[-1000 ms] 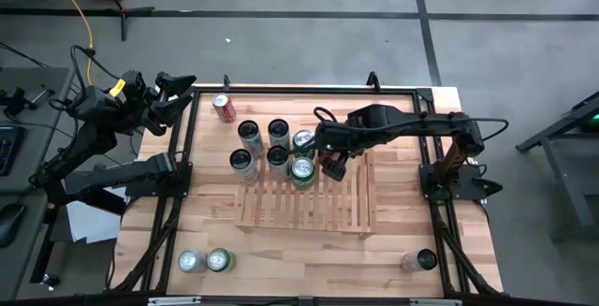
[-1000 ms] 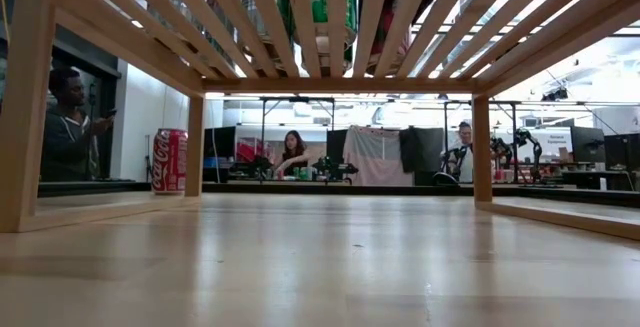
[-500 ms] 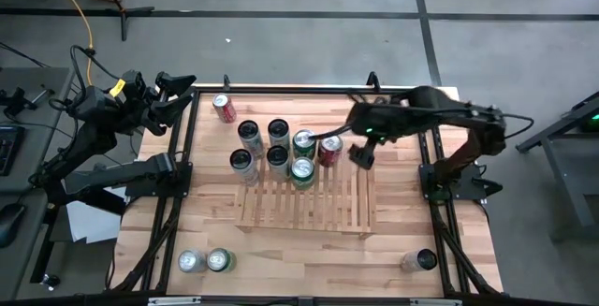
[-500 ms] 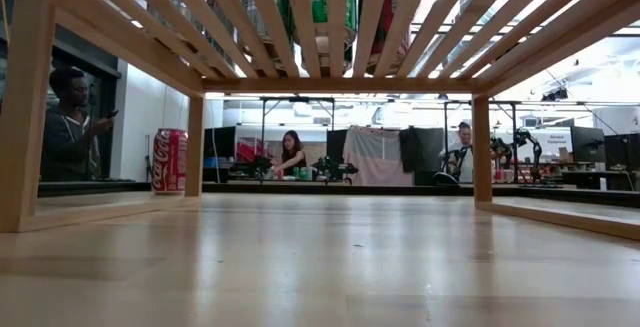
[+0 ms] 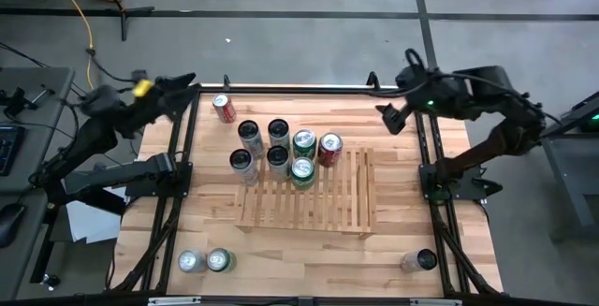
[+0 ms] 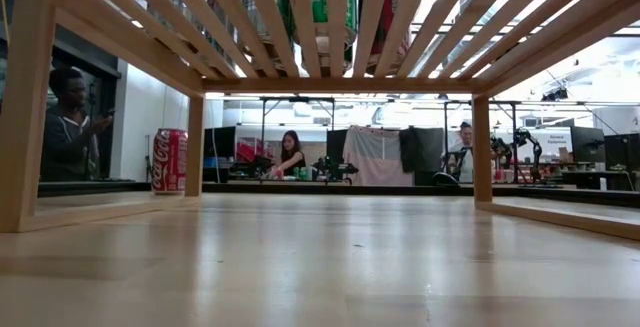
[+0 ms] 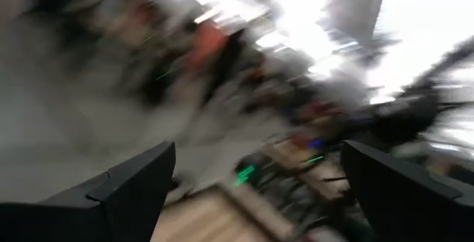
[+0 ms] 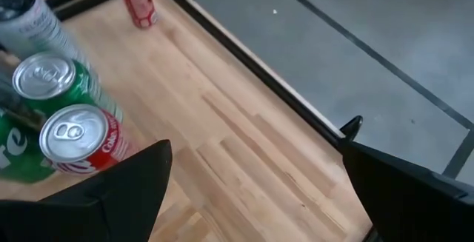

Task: Place canned beverage on shelf
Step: Put the red soda can aligned with other red soda can on the shelf

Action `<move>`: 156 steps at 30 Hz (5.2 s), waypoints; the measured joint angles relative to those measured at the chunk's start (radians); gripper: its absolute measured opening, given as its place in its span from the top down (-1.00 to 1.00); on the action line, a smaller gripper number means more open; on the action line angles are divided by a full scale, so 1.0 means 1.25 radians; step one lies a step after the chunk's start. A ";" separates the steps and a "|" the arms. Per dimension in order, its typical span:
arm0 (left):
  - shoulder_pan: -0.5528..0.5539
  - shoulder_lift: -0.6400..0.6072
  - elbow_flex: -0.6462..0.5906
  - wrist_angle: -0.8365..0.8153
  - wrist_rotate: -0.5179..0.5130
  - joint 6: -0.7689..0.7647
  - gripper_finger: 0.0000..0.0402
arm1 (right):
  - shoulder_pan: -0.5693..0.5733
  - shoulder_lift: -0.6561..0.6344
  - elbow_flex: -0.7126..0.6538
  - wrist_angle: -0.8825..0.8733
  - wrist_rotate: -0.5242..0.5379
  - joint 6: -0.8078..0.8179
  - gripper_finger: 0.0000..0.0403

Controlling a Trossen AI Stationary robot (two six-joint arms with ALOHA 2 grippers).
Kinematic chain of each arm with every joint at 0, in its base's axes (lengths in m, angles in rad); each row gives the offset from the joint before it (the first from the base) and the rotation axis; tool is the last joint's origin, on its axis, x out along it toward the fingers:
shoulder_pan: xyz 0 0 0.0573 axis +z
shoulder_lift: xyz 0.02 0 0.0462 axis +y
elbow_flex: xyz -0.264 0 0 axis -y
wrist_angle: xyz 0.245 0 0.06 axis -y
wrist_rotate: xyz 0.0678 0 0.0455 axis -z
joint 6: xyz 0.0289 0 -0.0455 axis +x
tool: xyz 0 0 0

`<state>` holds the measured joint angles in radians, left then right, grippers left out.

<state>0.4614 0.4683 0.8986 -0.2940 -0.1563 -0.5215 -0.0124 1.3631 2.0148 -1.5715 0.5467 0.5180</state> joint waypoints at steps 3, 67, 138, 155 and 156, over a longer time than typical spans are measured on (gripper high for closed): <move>0.000 0.032 0.000 -0.161 -0.092 -0.071 -0.86 | -0.011 -0.018 0.000 0.000 0.002 0.001 -0.89; 0.355 0.742 -0.001 -0.317 -0.055 0.004 -0.52 | -0.041 -0.011 -0.001 0.000 0.038 0.048 -0.89; -0.506 0.663 0.656 -0.169 0.279 0.864 -0.40 | -0.034 0.146 -0.001 0.735 -0.822 0.028 -0.89; -0.654 0.747 0.656 -0.182 0.132 1.119 -0.40 | 0.095 0.243 -0.001 0.755 -0.863 0.093 -0.89; -0.654 0.750 0.656 -0.176 0.132 1.126 -0.40 | 0.100 0.246 -0.001 0.755 -0.863 0.098 -0.89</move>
<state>-0.3557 1.4053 1.7187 -0.5135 0.0088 0.8860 0.1130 1.6708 2.0136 -0.6279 -0.5320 0.6405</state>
